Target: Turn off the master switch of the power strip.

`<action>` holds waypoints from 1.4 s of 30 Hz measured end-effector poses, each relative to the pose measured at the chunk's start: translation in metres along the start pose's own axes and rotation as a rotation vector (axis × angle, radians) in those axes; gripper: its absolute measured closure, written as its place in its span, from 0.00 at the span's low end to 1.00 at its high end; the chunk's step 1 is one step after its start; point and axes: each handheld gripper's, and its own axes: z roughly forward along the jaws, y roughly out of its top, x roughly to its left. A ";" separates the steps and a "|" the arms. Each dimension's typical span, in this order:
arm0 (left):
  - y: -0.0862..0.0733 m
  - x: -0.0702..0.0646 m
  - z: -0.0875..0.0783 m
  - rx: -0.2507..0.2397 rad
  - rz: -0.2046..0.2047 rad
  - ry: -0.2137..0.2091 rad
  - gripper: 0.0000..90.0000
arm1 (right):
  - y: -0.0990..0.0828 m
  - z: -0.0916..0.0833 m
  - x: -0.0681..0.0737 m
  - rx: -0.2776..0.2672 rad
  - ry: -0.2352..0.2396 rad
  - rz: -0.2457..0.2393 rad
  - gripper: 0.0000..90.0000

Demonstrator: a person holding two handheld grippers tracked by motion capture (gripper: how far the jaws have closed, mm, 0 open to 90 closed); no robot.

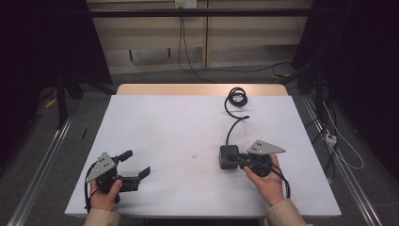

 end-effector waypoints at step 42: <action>-0.001 0.002 -0.001 0.002 -0.009 -0.002 0.05 | 0.002 -0.003 -0.005 -0.081 0.052 0.083 0.57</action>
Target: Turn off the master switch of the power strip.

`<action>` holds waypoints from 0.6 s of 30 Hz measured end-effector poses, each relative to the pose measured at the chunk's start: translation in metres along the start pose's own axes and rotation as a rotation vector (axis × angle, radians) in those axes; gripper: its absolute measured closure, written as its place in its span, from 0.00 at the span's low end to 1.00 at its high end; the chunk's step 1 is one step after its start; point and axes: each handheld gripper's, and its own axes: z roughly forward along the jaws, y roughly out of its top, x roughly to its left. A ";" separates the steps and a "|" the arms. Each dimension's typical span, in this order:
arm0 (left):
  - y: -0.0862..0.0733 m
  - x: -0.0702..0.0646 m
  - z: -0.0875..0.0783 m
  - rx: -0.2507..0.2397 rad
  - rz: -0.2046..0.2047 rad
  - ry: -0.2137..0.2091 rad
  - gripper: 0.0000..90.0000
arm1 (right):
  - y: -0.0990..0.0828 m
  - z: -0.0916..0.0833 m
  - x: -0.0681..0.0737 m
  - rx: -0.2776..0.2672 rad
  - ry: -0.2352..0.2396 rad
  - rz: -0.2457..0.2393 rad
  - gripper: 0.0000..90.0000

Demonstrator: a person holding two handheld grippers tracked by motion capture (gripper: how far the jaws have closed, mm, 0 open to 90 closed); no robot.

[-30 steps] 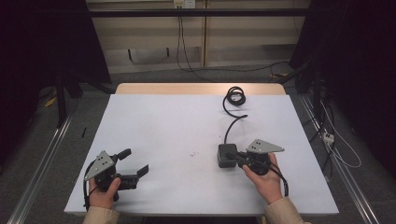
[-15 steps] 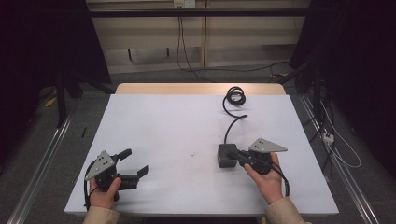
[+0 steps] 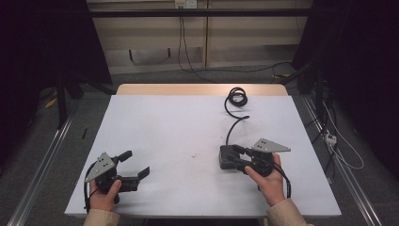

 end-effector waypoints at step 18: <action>0.000 0.001 -0.002 0.000 -0.004 0.004 0.05 | -0.008 -0.013 -0.002 -0.006 0.002 -0.026 0.21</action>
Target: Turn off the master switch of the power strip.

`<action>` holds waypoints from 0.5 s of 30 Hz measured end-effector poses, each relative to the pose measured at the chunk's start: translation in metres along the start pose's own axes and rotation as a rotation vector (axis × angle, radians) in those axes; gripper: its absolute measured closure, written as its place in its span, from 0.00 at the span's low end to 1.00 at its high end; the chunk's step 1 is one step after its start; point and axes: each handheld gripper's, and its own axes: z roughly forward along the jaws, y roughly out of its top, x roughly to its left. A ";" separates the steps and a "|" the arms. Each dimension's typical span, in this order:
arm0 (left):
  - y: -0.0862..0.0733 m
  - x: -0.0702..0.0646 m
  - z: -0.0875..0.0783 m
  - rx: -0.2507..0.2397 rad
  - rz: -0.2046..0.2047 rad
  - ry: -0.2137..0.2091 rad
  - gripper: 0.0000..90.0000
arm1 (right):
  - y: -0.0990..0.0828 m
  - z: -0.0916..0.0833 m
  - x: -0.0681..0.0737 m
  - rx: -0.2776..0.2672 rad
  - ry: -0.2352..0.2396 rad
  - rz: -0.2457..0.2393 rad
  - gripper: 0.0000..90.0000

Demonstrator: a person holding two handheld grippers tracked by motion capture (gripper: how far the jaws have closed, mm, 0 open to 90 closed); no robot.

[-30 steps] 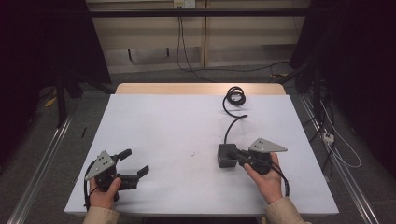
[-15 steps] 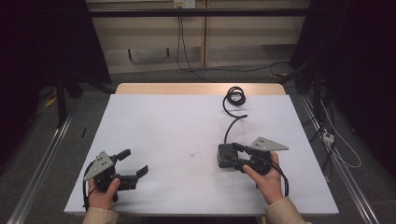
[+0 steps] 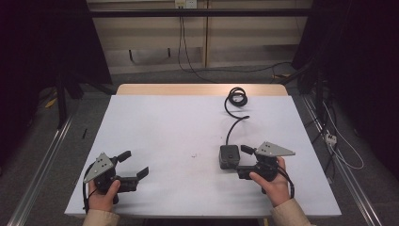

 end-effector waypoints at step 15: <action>0.000 -0.001 0.000 -0.001 0.002 -0.002 0.05 | -0.009 -0.012 -0.002 -0.004 -0.011 -0.049 0.18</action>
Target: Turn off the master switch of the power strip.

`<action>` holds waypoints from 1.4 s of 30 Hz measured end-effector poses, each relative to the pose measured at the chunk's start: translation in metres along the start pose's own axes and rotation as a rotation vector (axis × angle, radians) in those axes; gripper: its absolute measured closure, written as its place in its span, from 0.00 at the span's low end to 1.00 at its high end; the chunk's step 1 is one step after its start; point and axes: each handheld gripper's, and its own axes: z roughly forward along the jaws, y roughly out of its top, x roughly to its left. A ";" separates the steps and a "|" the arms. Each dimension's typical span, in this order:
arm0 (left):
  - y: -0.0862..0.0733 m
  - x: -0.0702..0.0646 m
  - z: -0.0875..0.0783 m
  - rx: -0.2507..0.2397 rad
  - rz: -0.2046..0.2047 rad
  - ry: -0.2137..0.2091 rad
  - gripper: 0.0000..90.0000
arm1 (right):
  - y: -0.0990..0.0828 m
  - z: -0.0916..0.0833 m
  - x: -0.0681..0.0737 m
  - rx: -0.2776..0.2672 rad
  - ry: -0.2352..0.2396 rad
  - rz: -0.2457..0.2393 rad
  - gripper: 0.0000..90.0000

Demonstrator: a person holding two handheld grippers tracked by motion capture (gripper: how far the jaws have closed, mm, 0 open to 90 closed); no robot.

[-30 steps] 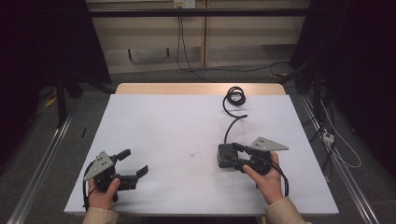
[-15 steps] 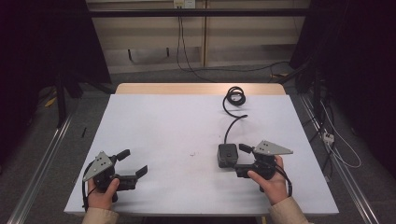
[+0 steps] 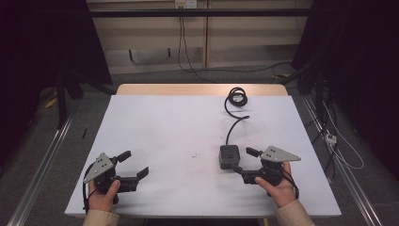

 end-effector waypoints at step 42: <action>0.000 0.001 0.000 0.003 0.000 0.005 0.05 | -0.019 -0.027 -0.016 0.024 -0.057 0.001 0.17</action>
